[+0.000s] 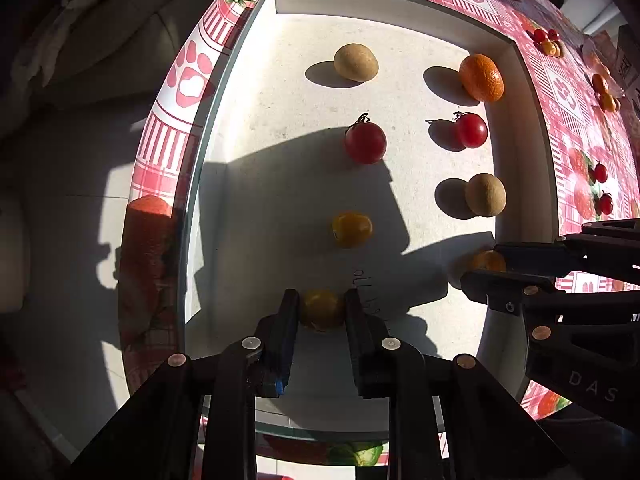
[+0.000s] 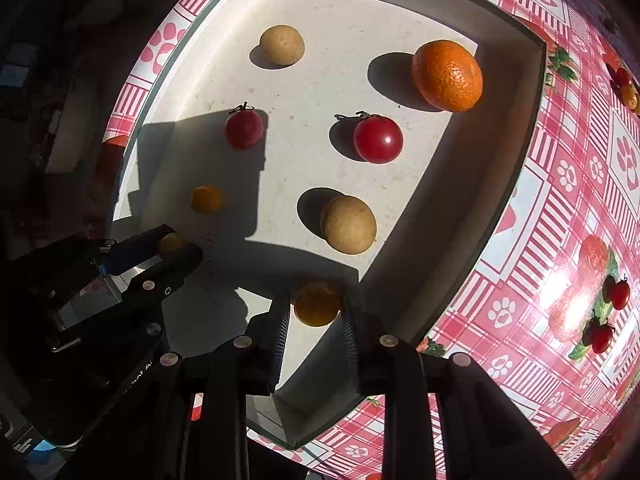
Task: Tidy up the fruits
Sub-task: 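Open both tools to drop the yellow tomatoes into the tray, then grasp a red cherry tomato with the right tool while the left grasps another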
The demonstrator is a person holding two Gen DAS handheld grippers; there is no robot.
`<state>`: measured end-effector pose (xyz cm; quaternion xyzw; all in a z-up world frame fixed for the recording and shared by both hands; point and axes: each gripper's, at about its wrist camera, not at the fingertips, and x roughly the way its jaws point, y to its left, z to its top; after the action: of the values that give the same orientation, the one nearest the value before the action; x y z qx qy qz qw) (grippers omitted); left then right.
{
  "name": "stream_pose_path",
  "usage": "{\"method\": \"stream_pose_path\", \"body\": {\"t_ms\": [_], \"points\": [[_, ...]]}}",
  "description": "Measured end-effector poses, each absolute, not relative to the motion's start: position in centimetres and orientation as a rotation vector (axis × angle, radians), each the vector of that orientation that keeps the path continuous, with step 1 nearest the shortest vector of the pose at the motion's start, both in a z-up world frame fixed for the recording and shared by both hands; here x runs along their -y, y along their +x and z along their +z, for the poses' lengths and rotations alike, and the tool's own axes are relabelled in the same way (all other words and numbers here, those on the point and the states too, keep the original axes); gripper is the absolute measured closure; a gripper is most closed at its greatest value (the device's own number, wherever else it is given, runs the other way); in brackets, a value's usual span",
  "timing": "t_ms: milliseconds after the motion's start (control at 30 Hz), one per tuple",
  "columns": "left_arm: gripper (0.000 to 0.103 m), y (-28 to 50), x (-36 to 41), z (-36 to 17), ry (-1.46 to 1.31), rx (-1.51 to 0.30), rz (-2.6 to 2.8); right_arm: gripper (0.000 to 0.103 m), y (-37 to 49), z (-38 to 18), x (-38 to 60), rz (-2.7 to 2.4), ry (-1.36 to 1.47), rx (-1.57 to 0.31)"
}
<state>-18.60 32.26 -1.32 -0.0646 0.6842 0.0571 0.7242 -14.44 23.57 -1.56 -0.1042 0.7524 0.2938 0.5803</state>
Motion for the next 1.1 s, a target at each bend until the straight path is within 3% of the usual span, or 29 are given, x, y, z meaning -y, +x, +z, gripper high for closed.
{"method": "stream_pose_path", "body": {"t_ms": [67, 100, 233, 400, 767, 1100], "points": [[0.055, -18.5, -32.2, -1.4, -0.119, -1.506, 0.145, 0.055, -14.4, -1.4, -23.9, 0.690, -0.248, -1.756], [0.045, -18.4, -32.3, -1.4, -0.105, -1.506, 0.168, 0.056, -14.3, -1.3, -24.0, 0.683, -0.257, -1.752], [0.043, -18.6, -32.7, -1.6, -0.143, -1.522, 0.165, 0.050, -13.8, -1.0, -23.7, 0.682, -0.225, -1.757], [0.043, -18.2, -31.9, -1.2, -0.112, -1.535, 0.152, 0.023, -12.8, 0.7, -23.6, 0.685, -0.165, -1.724], [0.043, -15.7, -27.2, 1.6, -0.047, -1.488, 0.074, 0.022, -10.8, 4.2, -16.7, 0.532, -0.074, -1.624], [0.043, -12.7, -20.5, 4.4, 0.010, -1.445, -0.030, 0.022, -10.4, 2.4, -4.4, 0.265, 0.033, -1.662]]}}
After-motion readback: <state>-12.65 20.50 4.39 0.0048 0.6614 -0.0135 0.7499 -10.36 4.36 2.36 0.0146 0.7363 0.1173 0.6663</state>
